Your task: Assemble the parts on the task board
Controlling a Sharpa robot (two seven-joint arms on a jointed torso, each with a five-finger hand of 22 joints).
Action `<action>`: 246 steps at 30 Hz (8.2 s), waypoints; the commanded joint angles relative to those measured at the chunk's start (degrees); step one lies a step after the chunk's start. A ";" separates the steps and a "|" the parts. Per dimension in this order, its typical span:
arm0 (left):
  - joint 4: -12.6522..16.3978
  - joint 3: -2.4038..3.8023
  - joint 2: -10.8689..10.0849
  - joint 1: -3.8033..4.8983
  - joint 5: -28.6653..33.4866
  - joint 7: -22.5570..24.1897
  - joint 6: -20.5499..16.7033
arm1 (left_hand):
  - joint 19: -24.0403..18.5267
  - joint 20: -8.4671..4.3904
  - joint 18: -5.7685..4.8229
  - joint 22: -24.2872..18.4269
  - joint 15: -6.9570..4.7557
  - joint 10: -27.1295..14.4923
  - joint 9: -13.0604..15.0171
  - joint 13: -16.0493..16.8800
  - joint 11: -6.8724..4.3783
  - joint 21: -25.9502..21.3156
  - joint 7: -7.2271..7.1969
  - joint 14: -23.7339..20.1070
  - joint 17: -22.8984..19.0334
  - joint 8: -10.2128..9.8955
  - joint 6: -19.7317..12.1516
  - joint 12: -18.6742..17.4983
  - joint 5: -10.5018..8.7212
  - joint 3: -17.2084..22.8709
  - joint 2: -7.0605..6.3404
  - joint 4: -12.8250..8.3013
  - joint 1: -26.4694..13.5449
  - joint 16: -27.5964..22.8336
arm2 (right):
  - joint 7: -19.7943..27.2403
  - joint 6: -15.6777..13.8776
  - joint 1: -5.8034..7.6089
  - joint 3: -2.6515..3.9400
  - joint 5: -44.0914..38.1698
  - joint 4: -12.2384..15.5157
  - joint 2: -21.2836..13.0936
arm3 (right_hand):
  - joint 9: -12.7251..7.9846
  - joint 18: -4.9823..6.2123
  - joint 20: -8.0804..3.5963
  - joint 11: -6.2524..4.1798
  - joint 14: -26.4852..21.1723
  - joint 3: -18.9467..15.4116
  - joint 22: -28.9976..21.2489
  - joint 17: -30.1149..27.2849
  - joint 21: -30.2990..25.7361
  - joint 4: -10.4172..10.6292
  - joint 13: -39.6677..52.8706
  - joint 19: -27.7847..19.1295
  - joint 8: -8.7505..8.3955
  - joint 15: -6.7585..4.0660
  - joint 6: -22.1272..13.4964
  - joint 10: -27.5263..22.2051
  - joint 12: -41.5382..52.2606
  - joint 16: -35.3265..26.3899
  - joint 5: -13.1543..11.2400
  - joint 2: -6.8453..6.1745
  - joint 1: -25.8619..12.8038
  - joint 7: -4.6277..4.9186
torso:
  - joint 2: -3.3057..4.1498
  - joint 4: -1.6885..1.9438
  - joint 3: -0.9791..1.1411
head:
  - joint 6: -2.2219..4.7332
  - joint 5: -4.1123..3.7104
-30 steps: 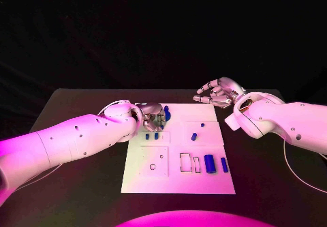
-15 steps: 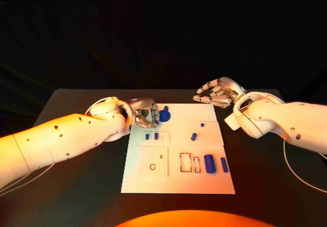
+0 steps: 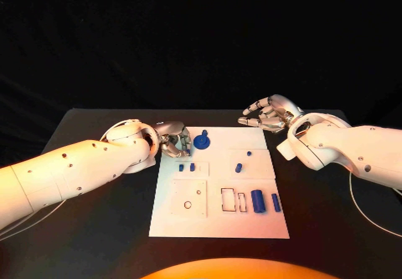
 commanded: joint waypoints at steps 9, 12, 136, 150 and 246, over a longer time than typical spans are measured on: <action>-1.75 -0.09 1.10 -0.91 -0.16 0.30 1.77 | 0.01 0.10 -0.65 -0.06 -0.04 0.39 -0.01 -0.07 0.09 0.10 -0.13 0.18 -0.15 -0.24 0.54 -0.32 -0.11 -0.05 0.06 -0.18 -0.38 0.29 | 0.46 0.58 -0.05 0.00 -0.59 0.08 0.02 | -0.06 -0.82 -0.31 -0.27 5.49 0.18 15.10 12.69 0.26 -0.12 3.42 5.99 0.27 -0.36 0.19 0.01 -0.10 -0.22 0.39 0.30 -0.28 -0.09 | 0.00 -0.05 0.08 | -0.17 0.07; -1.88 -0.12 1.20 -1.03 -0.14 0.35 1.90 | 0.01 0.10 -0.65 -0.06 -0.04 0.39 -0.01 -0.07 0.09 0.10 -0.13 0.18 -0.15 -0.24 0.54 -0.32 -0.11 -0.05 0.06 -0.18 -0.38 0.29 | 0.46 0.58 -0.05 0.00 -0.59 0.08 0.02 | -0.06 -0.82 -0.31 -0.27 5.49 0.18 15.10 12.69 0.26 -0.12 3.42 5.99 0.27 -0.36 0.19 0.01 -0.10 -0.22 0.39 0.30 -0.28 -0.09 | 0.00 -0.07 0.08 | -0.17 0.08; -1.41 1.61 -2.83 -0.95 9.59 2.32 -6.02 | -11.82 1.86 1.78 -11.24 2.03 -3.64 -3.11 0.25 2.75 -10.04 2.73 -15.36 -26.08 -10.81 -6.30 -5.80 -0.19 -1.44 -0.90 -2.53 1.59 -9.03 | 1.09 0.31 -0.15 -0.05 -0.65 -1.80 -0.37 | -1.03 -0.26 -0.94 -0.89 4.31 1.73 13.85 8.51 -1.84 -0.18 -22.61 4.97 1.79 -1.01 0.12 -18.38 -24.95 -2.32 0.41 -0.67 3.02 -0.60 | -0.04 -0.08 0.10 | 0.88 -0.38; 0.05 2.35 -3.50 -0.50 18.19 5.53 -10.34 | -11.70 1.97 1.85 -11.73 2.00 -2.74 -2.85 0.90 2.65 -10.72 2.73 -15.52 -28.32 -9.53 -4.36 -3.65 -0.29 -1.02 -1.01 -2.37 0.66 -10.15 | 1.37 1.03 -0.16 -0.09 -3.52 -2.62 -0.30 | -1.37 0.11 -1.20 -1.14 3.97 3.43 12.98 7.21 -3.38 -0.45 -30.44 4.28 2.51 -1.27 0.33 -20.95 -32.12 -3.20 0.64 -1.60 5.90 -0.81 | -0.01 -0.08 0.11 | 1.35 -0.57; 11.21 2.36 -13.73 -0.53 66.99 22.37 -8.10 | -12.82 2.42 1.76 -14.64 2.66 -6.23 -2.95 1.09 3.47 -15.37 3.74 -19.53 -33.55 -8.32 -5.36 -0.82 -0.27 -0.88 0.81 -1.12 -0.88 -15.66 | -10.70 15.69 -6.89 -0.12 -51.35 -3.43 3.72 | -0.01 0.64 -2.86 -2.84 2.80 38.12 12.04 -2.40 -6.21 -12.34 -68.36 3.88 2.61 -3.02 16.81 -4.06 -73.16 -8.51 -6.34 -6.52 6.95 -3.43 | 0.00 -0.05 0.09 | 0.62 -2.83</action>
